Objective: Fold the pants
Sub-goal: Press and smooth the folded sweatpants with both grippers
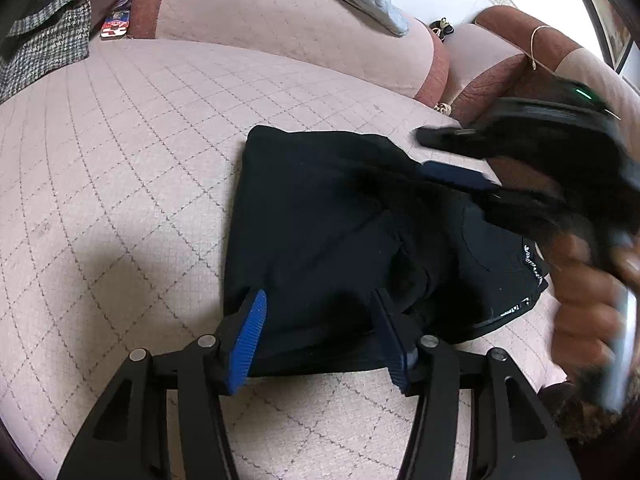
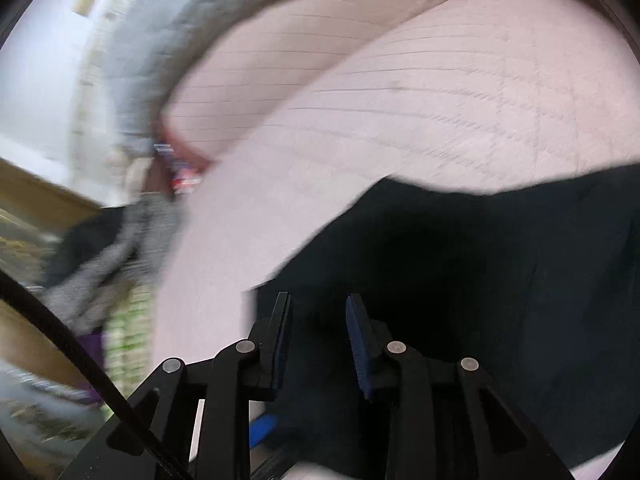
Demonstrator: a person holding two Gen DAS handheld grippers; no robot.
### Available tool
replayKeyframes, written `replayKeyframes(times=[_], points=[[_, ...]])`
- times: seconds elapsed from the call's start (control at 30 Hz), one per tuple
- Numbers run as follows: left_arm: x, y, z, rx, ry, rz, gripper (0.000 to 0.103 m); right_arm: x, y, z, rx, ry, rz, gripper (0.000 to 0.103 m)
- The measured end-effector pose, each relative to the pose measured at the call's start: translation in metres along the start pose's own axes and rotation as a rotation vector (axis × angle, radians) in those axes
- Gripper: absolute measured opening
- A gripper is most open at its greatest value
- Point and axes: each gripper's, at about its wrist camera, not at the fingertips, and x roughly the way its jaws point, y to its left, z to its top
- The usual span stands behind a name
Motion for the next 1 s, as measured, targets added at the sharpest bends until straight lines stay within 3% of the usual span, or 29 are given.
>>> replayKeyframes(times=[0.1, 0.17, 0.2, 0.23, 0.33, 0.37, 0.43, 0.63, 0.73, 0.8, 0.87, 1.0], points=[[0.000, 0.001, -0.002, -0.004, -0.008, -0.007, 0.053, -0.011, -0.007, -0.023, 0.085, 0.060, 0.201, 0.031], [0.000, -0.001, -0.004, 0.004, -0.012, -0.002, 0.053, -0.002, -0.019, -0.037, 0.144, 0.111, 0.248, 0.032], [0.001, -0.003, -0.005, 0.013, -0.012, 0.002, 0.053, 0.006, -0.026, -0.043, 0.156, 0.140, 0.234, 0.031], [0.000, -0.004, -0.006, 0.017, -0.011, 0.005, 0.053, 0.012, -0.032, -0.049, 0.155, 0.158, 0.166, 0.031], [-0.001, -0.002, -0.006, 0.015, 0.000, -0.011, 0.053, 0.011, -0.050, -0.057, 0.097, 0.128, -0.004, 0.000], [-0.001, 0.000, -0.005, 0.011, 0.002, -0.020, 0.053, 0.005, -0.054, -0.059, 0.096, 0.109, -0.014, 0.000], [-0.001, 0.001, -0.005, 0.009, 0.000, -0.024, 0.054, -0.014, -0.060, -0.058, 0.120, 0.042, -0.112, 0.012], [0.000, -0.006, -0.009, 0.025, -0.014, 0.001, 0.057, -0.035, -0.041, -0.062, 0.063, -0.009, 0.013, 0.029], [0.000, -0.011, -0.009, 0.044, -0.010, 0.023, 0.057, -0.015, -0.033, -0.065, 0.051, 0.038, 0.043, 0.031], [-0.002, -0.013, -0.007, 0.049, 0.006, 0.038, 0.057, 0.009, -0.037, -0.067, 0.064, 0.095, -0.017, 0.030], [-0.010, -0.015, -0.007, 0.034, 0.023, 0.059, 0.057, 0.006, -0.039, -0.069, 0.048, 0.071, -0.016, 0.028], [-0.033, -0.040, -0.009, 0.087, 0.004, 0.080, 0.058, -0.031, -0.038, -0.069, -0.032, -0.029, -0.124, 0.031]])
